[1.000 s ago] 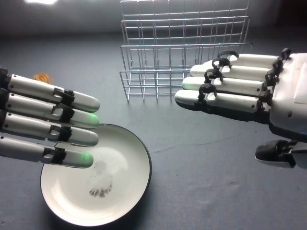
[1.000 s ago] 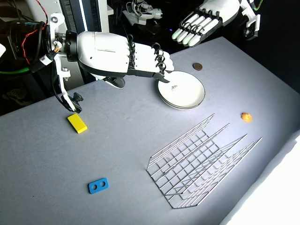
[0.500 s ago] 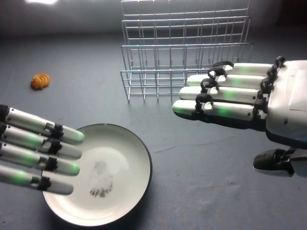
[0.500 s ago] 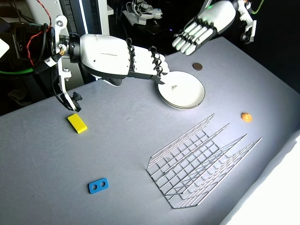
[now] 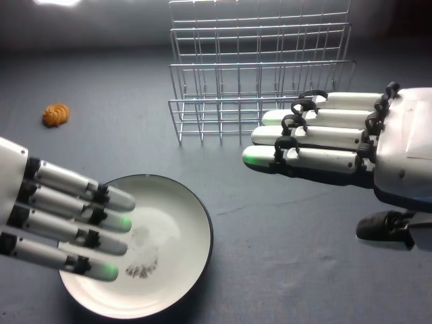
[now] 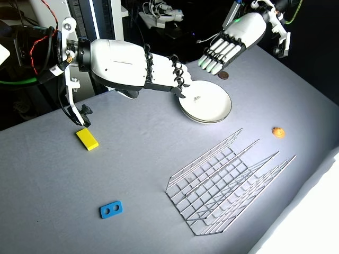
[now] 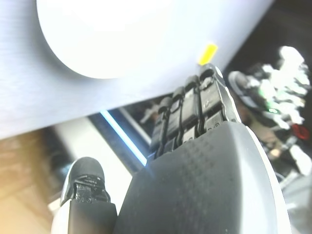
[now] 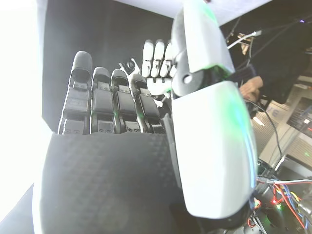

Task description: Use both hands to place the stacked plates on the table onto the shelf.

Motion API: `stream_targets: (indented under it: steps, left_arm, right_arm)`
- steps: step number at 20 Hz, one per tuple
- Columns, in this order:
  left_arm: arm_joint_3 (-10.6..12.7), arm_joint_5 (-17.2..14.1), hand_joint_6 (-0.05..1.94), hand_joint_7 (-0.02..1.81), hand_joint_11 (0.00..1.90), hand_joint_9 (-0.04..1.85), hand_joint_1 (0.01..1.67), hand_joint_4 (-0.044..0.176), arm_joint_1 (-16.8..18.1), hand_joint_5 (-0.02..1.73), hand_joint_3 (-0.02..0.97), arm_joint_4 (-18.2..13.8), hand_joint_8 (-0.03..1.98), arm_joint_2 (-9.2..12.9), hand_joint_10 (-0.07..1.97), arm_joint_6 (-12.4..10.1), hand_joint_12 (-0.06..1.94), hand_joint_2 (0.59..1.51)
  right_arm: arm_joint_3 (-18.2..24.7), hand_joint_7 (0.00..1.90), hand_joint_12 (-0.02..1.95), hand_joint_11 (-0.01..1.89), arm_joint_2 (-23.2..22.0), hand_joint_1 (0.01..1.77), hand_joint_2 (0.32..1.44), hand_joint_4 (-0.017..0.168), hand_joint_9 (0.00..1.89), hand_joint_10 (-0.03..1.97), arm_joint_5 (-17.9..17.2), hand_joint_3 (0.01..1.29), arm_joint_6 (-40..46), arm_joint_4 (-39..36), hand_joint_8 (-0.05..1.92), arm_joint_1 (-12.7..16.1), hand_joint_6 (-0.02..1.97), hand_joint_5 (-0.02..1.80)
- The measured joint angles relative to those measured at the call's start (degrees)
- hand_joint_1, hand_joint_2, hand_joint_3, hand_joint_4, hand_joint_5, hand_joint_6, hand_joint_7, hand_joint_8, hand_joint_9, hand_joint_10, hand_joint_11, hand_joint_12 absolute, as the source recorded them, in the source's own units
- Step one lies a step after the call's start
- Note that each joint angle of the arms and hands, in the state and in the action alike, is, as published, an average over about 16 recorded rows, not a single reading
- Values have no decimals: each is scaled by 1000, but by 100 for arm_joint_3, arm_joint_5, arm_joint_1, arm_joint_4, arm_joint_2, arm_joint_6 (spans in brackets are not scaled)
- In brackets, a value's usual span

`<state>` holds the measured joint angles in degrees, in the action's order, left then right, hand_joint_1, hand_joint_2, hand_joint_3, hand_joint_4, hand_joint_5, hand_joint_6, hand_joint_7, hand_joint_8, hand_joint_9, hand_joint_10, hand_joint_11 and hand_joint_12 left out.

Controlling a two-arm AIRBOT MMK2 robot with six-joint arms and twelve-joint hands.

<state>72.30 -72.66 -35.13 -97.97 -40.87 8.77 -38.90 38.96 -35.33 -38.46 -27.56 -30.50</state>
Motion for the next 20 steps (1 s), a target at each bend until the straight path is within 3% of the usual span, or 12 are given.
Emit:
stream_targets:
  steps: [7,12,20]
  left_arm:
    - [-9,500,-1,30,21,22,14,-1,-471,20,18,-229,-10,-72,5,-11,-12,1175]
    - [-17,1091,-1,27,22,19,15,-1,-774,18,16,-284,-8,-108,5,-74,-12,1177]
    - [-95,1954,0,31,21,18,15,-1,-976,19,16,-293,3,-168,5,-270,-12,1181]
  right_arm:
    - [0,29,596,21,4,1217,1031,0,38,5,7,17,0,35,14,0,17,52]
    - [0,36,622,22,8,1202,1027,0,46,5,6,17,0,60,14,0,17,70]
    - [0,35,616,22,19,1188,1027,-1,41,5,8,17,-2,69,14,0,17,76]
